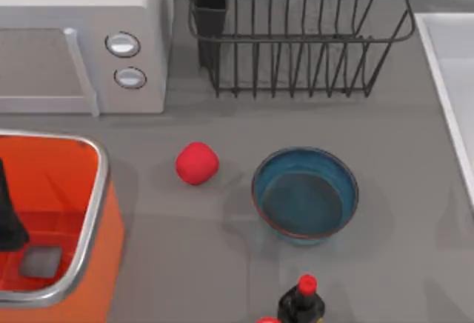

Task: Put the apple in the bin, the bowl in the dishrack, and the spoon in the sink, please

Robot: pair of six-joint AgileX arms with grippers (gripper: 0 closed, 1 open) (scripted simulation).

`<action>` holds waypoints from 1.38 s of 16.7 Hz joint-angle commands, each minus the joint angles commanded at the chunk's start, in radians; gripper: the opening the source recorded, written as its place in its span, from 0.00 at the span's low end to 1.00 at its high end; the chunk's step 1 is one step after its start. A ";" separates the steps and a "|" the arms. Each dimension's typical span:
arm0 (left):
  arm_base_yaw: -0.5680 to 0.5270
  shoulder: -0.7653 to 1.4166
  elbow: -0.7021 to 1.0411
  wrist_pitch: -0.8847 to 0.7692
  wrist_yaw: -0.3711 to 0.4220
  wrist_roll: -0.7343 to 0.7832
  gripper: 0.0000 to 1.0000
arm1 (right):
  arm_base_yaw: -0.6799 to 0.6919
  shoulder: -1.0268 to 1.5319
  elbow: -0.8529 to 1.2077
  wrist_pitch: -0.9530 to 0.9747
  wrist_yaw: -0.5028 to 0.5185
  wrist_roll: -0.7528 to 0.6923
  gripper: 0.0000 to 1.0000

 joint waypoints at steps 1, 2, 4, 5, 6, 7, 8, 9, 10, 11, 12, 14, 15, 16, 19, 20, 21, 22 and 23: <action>0.000 0.000 0.000 0.000 0.000 0.000 1.00 | 0.000 0.000 0.000 0.000 0.000 0.000 1.00; 0.000 0.000 0.000 0.000 0.000 0.000 1.00 | 0.000 0.000 0.000 0.000 0.000 0.000 1.00; -0.009 0.030 0.028 -0.020 0.000 0.003 1.00 | 0.000 0.000 0.000 0.000 0.000 0.000 1.00; -0.018 0.061 0.057 -0.039 0.001 0.006 1.00 | 0.000 0.000 0.000 0.000 0.000 0.000 1.00; -0.030 0.103 0.094 -0.065 0.001 0.011 1.00 | 0.000 0.000 0.000 0.000 0.000 0.000 1.00; -0.044 0.155 0.140 -0.097 0.002 0.016 1.00 | 0.000 0.000 0.000 0.000 0.000 0.000 1.00; -0.061 0.217 0.193 -0.133 0.002 0.021 1.00 | 0.000 0.000 0.000 0.000 0.000 0.000 1.00; -0.080 0.289 0.253 -0.174 0.003 0.028 1.00 | 0.000 0.000 0.000 0.000 0.000 0.000 1.00; -0.100 0.369 0.319 -0.218 0.004 0.035 1.00 | 0.000 0.000 0.000 0.000 0.000 0.000 1.00; -0.122 0.456 0.390 -0.266 0.004 0.043 1.00 | 0.000 0.000 0.000 0.000 0.000 0.000 1.00; -0.144 0.550 0.466 -0.317 0.005 0.051 1.00 | 0.000 0.000 0.000 0.000 0.000 0.000 1.00; -0.193 0.751 0.629 -0.424 0.007 0.068 1.00 | 0.000 0.000 0.000 0.000 0.000 0.000 1.00; -0.218 0.856 0.714 -0.479 0.008 0.077 1.00 | 0.000 0.000 0.000 0.000 0.000 0.000 1.00; -0.243 0.963 0.800 -0.534 0.009 0.085 1.00 | 0.000 0.000 0.000 0.000 0.000 0.000 1.00; -0.319 1.285 1.060 -0.699 0.011 0.112 1.00 | 0.000 0.000 0.000 0.000 0.000 0.000 1.00; -0.343 1.390 1.145 -0.753 0.012 0.120 1.00 | 0.000 0.000 0.000 0.000 0.000 0.000 1.00; -0.367 1.492 1.228 -0.806 0.013 0.129 1.00 | 0.000 0.000 0.000 0.000 0.000 0.000 1.00; -0.390 1.590 1.308 -0.858 0.014 0.137 1.00 | 0.000 0.000 0.000 0.000 0.000 0.000 1.00; -0.412 1.683 1.384 -0.908 0.014 0.145 1.00 | 0.000 0.000 0.000 0.000 0.000 0.000 1.00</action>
